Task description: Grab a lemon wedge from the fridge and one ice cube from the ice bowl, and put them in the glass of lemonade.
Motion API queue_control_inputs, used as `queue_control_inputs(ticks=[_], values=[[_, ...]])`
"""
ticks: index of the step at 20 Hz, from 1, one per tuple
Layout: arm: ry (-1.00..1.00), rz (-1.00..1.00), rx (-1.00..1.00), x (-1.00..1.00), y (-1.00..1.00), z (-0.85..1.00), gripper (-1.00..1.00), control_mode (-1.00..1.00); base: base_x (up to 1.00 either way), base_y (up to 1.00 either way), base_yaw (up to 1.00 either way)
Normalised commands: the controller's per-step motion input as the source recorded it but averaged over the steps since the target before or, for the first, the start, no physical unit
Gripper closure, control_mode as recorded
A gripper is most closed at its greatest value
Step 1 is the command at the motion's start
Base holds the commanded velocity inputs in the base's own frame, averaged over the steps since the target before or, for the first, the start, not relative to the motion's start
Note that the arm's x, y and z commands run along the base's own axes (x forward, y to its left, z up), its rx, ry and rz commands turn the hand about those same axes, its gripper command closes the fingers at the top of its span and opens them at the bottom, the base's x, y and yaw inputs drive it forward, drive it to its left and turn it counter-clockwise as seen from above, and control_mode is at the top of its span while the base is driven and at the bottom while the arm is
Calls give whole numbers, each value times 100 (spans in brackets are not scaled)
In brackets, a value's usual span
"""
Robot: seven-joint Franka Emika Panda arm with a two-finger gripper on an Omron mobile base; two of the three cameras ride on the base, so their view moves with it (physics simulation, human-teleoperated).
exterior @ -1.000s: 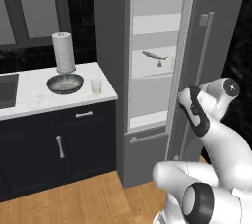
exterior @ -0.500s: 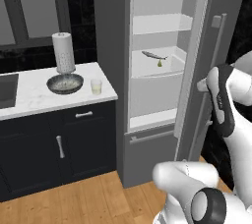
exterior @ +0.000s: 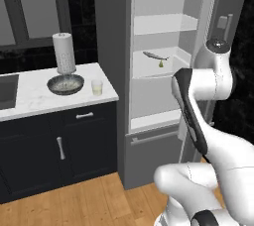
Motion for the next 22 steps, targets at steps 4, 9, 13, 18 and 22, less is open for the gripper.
queue_control_inputs(ticks=[4,9,13,18,22], values=[[26,3,-41,85,78,0,-100,-100,0,0,0],[32,1,-38,100,7,0,-100,-100,0,0,0],[41,6,-12,100,-50,0,-100,-100,0,0,0],[46,1,-2,74,-94,0,-100,-100,0,0,0],[13,-7,0,-78,-100,-24,-100,-100,0,0,0]])
